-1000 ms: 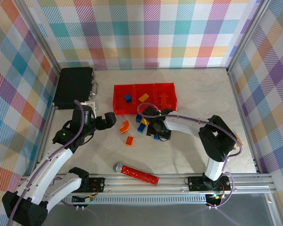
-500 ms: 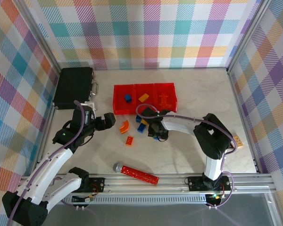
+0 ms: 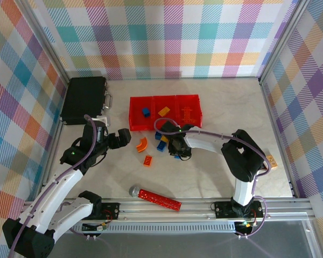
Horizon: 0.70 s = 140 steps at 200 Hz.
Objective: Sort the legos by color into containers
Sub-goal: Pick up the lego from the center of the table, then place the lego in the container.
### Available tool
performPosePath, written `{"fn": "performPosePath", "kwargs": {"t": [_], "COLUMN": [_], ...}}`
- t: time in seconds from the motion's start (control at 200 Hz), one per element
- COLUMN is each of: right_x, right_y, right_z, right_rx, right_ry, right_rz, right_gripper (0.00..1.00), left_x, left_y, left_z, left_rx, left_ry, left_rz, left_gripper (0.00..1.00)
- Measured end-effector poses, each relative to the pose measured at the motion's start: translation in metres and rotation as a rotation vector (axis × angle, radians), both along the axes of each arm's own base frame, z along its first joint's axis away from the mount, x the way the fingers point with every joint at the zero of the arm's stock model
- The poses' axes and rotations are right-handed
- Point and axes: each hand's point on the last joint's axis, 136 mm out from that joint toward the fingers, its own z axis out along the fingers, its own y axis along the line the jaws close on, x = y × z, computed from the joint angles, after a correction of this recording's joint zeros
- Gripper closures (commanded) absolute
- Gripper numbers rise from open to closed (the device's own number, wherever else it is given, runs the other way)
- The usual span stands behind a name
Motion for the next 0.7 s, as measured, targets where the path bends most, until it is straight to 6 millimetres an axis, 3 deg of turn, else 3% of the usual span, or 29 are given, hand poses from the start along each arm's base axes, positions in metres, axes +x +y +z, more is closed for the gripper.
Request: {"fn": "performPosePath", "kwargs": {"t": [0.135, 0.355, 0.445, 0.575, 0.7], "right_x": [0.018, 0.061, 0.074, 0.094, 0.115], "right_y": [0.018, 0.061, 0.076, 0.103, 0.128], "right_z": [0.035, 0.144, 0.176, 0.198, 0.184], "right_rx": [0.053, 0.2, 0.24, 0.276, 0.28], "right_ry": [-0.084, -0.337, -0.419, -0.489, -0.488], "right_rz": [0.072, 0.209, 0.266, 0.35, 0.418], "right_gripper": [0.75, 0.75, 0.75, 0.75, 0.75], "left_x": [-0.003, -0.009, -0.011, -0.015, -0.02], "left_y": [0.003, 0.01, 0.016, 0.022, 0.025], "left_z": [-0.003, -0.001, -0.001, -0.007, -0.011], "left_rx": [0.006, 0.014, 0.016, 0.022, 0.004], "left_ry": [0.017, 0.013, 0.019, 0.047, 0.058], "left_rz": [0.01, 0.042, 0.073, 0.113, 0.139], "left_gripper": [0.0, 0.0, 0.0, 0.0, 0.0]}}
